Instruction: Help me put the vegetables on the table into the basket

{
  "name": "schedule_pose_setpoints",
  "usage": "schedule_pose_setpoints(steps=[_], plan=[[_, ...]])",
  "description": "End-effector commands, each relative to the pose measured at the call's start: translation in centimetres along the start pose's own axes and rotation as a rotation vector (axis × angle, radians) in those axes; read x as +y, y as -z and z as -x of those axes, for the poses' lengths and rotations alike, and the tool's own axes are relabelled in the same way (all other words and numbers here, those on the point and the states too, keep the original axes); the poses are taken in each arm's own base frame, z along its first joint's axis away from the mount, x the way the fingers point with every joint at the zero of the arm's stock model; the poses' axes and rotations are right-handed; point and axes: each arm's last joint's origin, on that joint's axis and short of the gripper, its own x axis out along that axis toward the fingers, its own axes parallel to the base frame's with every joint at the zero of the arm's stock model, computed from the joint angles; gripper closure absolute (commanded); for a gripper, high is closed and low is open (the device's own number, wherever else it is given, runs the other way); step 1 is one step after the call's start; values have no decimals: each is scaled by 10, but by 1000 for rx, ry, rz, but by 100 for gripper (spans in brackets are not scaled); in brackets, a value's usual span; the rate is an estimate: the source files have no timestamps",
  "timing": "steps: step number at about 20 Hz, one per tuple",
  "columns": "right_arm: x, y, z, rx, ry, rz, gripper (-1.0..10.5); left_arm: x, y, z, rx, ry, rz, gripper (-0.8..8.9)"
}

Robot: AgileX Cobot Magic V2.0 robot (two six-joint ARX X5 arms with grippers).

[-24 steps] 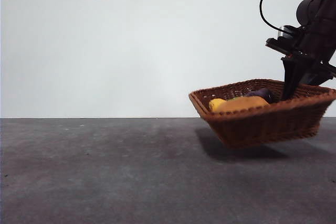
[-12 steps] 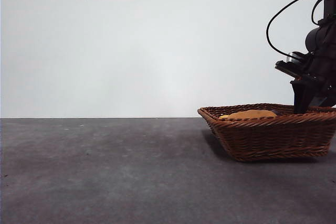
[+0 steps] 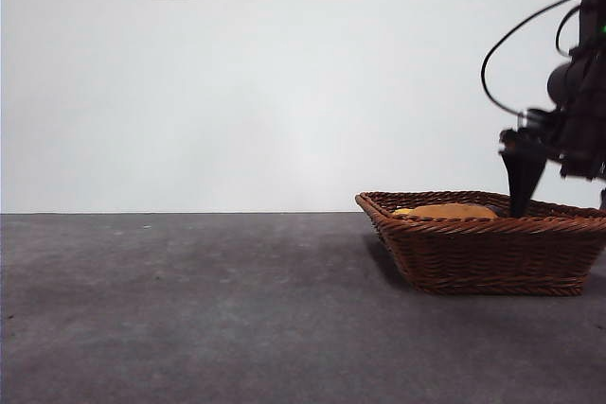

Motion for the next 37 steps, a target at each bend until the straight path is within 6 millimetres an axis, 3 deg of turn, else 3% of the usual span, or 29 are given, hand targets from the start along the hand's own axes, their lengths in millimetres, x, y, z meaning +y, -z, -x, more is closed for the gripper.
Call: schedule_pose_setpoints(steps=[1,5,8,10,12,17,21,24,27,33,37], plan=[[17,9,44,-100,28,27,348,-2,2,3,-4,-1,2,818],[51,52,132,-275,58,8,350,-2,2,3,-4,0,-18,818],[71,96,184,-389,105,-13,373,-2,2,2,-3,3,-32,818],[81,130,212,-452,144,-11,612,-2,2,2,-3,3,-58,818],[89,165,234,-503,182,-7,969,-2,2,2,-3,3,-71,818],[103,246,272,-669,238,14,954,-4,3,4,-7,7,-56,818],[110,291,287,-797,229,44,946,-19,6,8,-10,61,-59,818],[112,302,290,-830,226,48,946,-34,9,12,-8,123,-73,817],[111,301,290,-828,229,47,946,-48,14,20,-18,182,-103,817],[107,271,281,-744,236,26,946,-49,14,20,-14,189,-82,817],[102,240,270,-653,243,5,946,-48,11,11,7,188,-76,817]])
